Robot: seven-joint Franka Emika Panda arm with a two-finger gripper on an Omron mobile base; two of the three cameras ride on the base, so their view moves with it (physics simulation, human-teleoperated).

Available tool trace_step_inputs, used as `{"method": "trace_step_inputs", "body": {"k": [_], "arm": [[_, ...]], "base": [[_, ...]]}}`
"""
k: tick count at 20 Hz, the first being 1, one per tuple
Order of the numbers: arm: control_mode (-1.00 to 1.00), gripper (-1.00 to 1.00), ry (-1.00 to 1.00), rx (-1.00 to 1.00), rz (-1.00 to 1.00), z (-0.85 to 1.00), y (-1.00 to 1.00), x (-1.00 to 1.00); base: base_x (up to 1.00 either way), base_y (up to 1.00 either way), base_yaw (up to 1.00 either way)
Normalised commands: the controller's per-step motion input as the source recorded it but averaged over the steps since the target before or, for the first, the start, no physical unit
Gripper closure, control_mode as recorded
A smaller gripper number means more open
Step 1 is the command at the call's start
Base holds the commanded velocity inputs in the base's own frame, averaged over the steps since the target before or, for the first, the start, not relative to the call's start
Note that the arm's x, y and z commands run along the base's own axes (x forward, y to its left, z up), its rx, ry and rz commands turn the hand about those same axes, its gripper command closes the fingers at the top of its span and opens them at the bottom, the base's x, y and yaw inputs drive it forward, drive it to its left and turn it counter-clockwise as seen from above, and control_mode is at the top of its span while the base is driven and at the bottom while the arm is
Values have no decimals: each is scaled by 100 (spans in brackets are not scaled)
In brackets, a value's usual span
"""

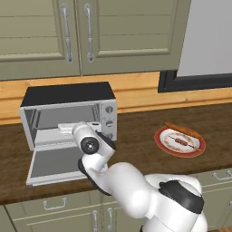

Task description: Pick up the kebab skewer and baguette bread, and place them inside the toaster oven. Close the toaster oven door and start by setting the timer.

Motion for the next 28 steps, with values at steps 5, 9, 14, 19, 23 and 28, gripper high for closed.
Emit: {"method": "trace_step_inputs", "body": {"k": [5, 9, 14, 19, 23, 28], "arm": [[-100, -100, 0, 0, 0, -2, 39, 32], [-100, -100, 0, 0, 0, -16, 9, 48], [-100, -100, 0, 0, 0, -28, 18, 65], [-100, -100, 0, -1, 0, -35, 20, 42], [-100, -100, 0, -1, 0, -30, 18, 39], [-100, -100, 0, 0, 0, -9, 14, 35]], "base": [[0, 0, 0], [0, 0, 0], [0, 0, 0], [0, 0, 0], [0, 0, 0], [0, 0, 0]]}}
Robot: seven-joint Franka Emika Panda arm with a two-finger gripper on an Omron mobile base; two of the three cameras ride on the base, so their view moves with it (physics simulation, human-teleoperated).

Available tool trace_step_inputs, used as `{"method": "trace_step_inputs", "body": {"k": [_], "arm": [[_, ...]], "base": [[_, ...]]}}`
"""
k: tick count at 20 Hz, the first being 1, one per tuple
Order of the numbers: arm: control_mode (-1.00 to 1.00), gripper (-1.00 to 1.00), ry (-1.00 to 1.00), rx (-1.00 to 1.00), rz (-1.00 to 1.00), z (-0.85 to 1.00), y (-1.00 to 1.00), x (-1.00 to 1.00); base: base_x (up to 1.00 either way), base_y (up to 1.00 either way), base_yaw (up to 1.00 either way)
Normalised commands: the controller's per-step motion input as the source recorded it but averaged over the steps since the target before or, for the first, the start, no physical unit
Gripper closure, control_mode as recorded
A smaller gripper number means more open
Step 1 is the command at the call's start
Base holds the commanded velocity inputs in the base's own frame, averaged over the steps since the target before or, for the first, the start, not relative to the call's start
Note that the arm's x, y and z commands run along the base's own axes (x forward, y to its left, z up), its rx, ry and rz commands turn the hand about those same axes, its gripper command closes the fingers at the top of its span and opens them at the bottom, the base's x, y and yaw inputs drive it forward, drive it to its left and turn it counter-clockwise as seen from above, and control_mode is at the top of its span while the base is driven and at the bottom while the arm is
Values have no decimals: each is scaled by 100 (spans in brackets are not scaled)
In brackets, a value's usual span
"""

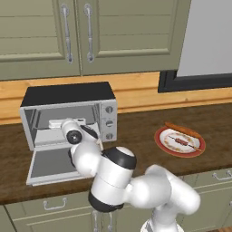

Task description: Pick up the kebab skewer and baguette bread, and place them inside the toaster oven. Close the toaster oven door and start by setting the timer.

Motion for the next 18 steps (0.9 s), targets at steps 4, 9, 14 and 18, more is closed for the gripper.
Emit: {"method": "trace_step_inputs", "body": {"k": [4, 9, 14, 18], "arm": [[-100, -100, 0, -2, 0, -13, 16, 38], [-100, -100, 0, -3, 0, -16, 13, 30], [-100, -100, 7, -4, 0, -27, 10, 12], [-100, -100, 18, -2, 0, -34, 3, -14]], "base": [[0, 0, 0], [0, 0, 0], [0, 0, 0], [0, 0, 0]]}}
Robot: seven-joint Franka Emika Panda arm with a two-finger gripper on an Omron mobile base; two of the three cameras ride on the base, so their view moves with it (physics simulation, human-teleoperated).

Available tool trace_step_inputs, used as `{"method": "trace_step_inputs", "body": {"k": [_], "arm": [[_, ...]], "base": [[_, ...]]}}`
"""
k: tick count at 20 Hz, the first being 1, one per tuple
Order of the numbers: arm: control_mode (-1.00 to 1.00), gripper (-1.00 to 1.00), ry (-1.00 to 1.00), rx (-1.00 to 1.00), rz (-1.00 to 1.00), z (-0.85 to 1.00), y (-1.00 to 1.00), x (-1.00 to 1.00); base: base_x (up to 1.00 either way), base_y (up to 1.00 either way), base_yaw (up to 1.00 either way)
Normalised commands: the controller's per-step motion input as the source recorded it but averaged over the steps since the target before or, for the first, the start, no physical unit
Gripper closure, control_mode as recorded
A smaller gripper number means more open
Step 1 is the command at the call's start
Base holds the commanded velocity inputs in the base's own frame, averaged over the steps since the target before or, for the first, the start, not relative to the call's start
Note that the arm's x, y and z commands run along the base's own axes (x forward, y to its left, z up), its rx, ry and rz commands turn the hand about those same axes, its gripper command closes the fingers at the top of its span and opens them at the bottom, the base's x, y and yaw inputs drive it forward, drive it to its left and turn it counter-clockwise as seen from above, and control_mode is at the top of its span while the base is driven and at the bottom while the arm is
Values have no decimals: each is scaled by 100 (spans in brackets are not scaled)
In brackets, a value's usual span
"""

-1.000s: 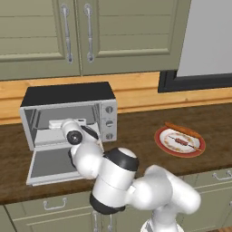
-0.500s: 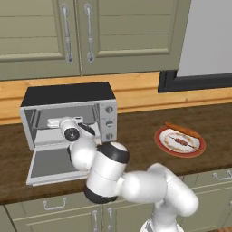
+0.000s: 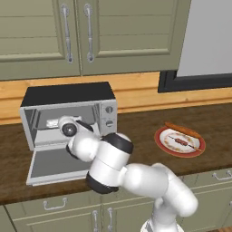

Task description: Pick up the kebab skewer and baguette bread, and place them inside the toaster oven. Close the toaster oven door and start by setting the timer.

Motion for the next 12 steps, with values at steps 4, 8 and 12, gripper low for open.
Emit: {"method": "trace_step_inputs", "body": {"k": [4, 8, 12], "arm": [[-100, -100, 20, -2, 0, -48, 9, -40], [-100, -100, 18, -3, 0, -53, 10, -61], [-100, -100, 19, -3, 0, -46, 1, -74]], "base": [[0, 0, 0], [0, 0, 0], [0, 0, 0]]}}
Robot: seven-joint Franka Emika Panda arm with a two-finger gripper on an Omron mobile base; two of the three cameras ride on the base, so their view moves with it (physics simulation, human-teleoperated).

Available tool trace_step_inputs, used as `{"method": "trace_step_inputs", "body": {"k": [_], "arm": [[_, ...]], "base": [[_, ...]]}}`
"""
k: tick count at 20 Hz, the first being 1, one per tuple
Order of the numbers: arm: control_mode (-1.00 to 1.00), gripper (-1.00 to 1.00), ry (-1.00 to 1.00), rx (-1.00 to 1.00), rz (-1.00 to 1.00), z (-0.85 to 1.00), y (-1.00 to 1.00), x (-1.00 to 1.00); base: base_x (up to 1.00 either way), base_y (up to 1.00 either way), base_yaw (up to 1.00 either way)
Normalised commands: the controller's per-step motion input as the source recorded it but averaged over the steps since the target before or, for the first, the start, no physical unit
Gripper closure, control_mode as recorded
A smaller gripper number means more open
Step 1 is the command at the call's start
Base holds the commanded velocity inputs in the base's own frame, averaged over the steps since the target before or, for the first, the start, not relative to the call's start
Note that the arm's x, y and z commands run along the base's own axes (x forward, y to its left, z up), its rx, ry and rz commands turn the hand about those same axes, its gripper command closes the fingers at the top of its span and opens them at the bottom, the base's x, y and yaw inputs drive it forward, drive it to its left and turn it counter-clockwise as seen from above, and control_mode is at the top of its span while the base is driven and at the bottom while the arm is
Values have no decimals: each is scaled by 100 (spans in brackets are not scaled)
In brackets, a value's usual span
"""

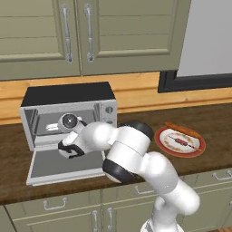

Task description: Pick up the kebab skewer and baguette bread, and place them inside the toaster oven. Close the toaster oven door and start by setting the timer.

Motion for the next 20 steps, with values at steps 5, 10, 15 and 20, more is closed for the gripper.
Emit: {"method": "trace_step_inputs", "body": {"k": [5, 10, 15, 20], "arm": [[-100, -100, 21, 0, 0, -28, 0, -77], [-100, -100, 16, 0, 0, -20, 0, -83], [-100, -100, 11, 0, 0, -14, 0, -87], [-100, -100, 5, 0, 0, 16, -1, -51]], "base": [[0, 0, 0], [0, 0, 0], [0, 0, 0], [0, 0, 0]]}}
